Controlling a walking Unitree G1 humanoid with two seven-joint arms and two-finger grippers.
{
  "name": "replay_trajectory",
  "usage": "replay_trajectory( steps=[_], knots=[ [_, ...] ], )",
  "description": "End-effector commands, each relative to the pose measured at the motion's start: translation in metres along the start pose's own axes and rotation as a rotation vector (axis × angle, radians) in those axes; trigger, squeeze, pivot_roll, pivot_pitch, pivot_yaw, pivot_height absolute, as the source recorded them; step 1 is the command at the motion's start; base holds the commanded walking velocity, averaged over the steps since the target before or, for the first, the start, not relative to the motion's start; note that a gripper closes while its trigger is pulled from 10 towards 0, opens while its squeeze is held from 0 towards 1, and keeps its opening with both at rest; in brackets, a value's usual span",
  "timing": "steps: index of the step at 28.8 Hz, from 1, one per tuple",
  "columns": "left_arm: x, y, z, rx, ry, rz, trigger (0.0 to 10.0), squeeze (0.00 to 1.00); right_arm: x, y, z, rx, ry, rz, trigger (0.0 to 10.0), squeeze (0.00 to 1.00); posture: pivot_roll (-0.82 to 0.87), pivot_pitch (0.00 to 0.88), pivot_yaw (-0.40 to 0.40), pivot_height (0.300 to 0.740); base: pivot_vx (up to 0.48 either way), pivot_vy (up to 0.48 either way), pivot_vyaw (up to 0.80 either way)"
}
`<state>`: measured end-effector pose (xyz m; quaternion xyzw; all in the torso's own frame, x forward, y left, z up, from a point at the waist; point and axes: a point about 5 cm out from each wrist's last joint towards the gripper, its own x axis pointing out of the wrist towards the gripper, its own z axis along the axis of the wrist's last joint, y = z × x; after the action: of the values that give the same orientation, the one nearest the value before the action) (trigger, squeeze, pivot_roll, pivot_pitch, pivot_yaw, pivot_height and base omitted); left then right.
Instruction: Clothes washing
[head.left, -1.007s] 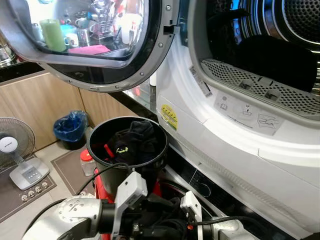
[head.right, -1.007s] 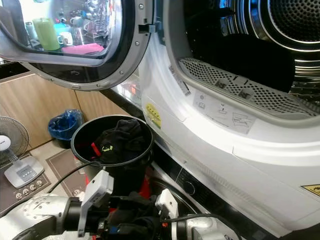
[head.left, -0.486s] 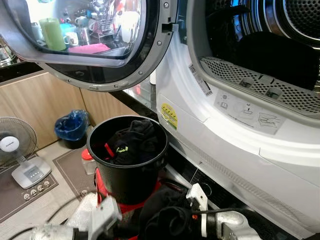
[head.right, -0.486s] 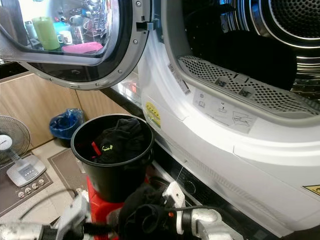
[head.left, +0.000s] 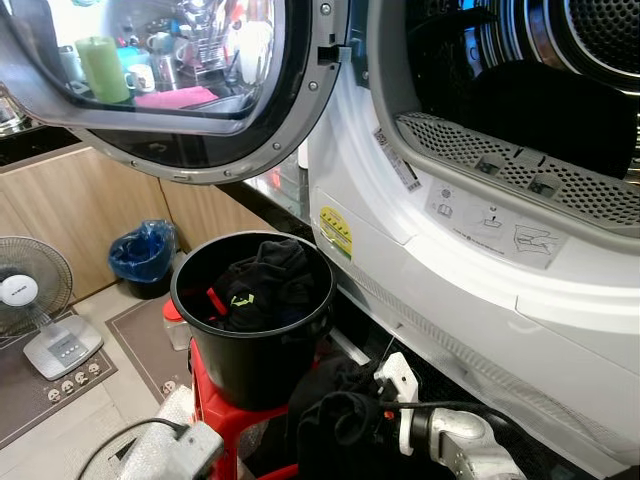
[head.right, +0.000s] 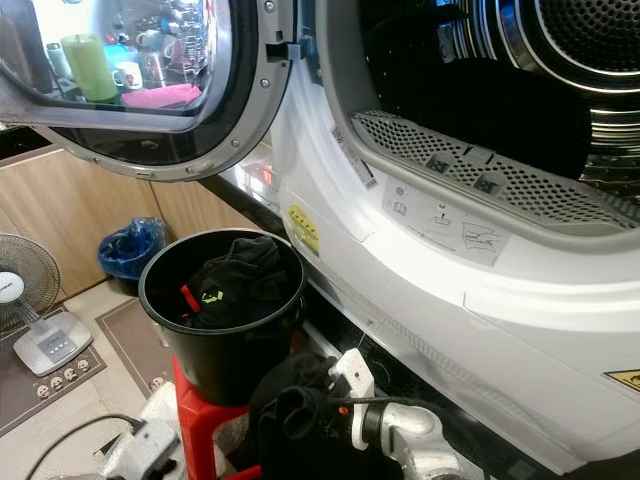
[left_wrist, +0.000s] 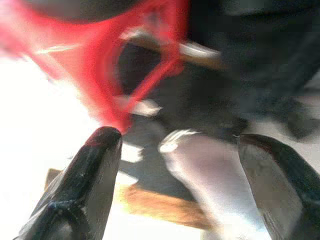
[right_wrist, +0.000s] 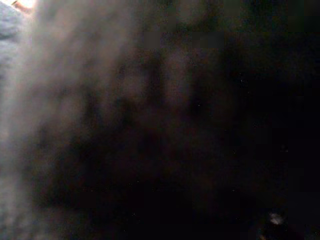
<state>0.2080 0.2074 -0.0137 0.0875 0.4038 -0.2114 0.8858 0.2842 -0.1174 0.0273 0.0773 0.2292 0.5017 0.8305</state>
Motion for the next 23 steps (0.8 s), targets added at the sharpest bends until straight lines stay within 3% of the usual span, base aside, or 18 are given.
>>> replay_trajectory(
  steps=[1,6,7,8,9,11,14,23],
  knots=[
    [0.003,0.012,-0.022,-0.02,0.061,0.135,10.0,0.0,0.002,0.0,0.004,-0.011,-0.019,-0.011,0.0,0.0,0.11,0.061,0.016,0.74,0.0,0.0,0.0],
    [0.01,0.019,-0.044,-0.128,0.082,0.265,10.0,0.0,0.003,-0.002,0.005,0.001,-0.054,-0.048,0.0,0.0,0.11,0.055,0.015,0.74,0.0,0.0,0.0],
    [0.013,0.019,-0.057,-0.193,0.106,0.325,10.0,0.0,0.004,-0.003,0.006,0.015,-0.083,-0.077,0.0,0.0,0.12,0.05,0.011,0.74,0.0,0.0,0.0],
    [0.013,0.019,-0.057,-0.193,0.106,0.325,10.0,0.0,0.004,-0.003,0.006,0.015,-0.083,-0.077,0.0,0.0,0.12,0.05,0.011,0.74,0.0,0.0,0.0],
    [0.014,0.017,-0.067,-0.231,0.143,0.342,10.0,0.0,0.005,-0.003,0.006,0.018,-0.092,-0.09,0.0,0.0,0.12,0.046,0.01,0.74,0.0,0.0,0.0],
    [0.013,0.011,-0.082,-0.231,0.209,0.34,10.0,0.0,0.006,-0.002,0.007,0.017,-0.104,-0.091,0.0,0.0,0.11,0.041,0.013,0.74,0.0,0.0,0.0],
    [0.01,0.007,-0.096,-0.268,0.237,0.359,10.0,0.0,0.004,0.009,0.015,-0.023,-0.158,0.036,0.0,0.0,0.11,0.04,0.015,0.74,0.0,0.0,0.0],
    [0.01,0.003,-0.101,-0.299,0.234,0.361,10.0,0.0,-0.027,0.033,0.026,-0.133,-0.185,0.296,0.0,0.0,0.1,0.048,0.008,0.74,0.0,0.0,0.0]
  ],
)
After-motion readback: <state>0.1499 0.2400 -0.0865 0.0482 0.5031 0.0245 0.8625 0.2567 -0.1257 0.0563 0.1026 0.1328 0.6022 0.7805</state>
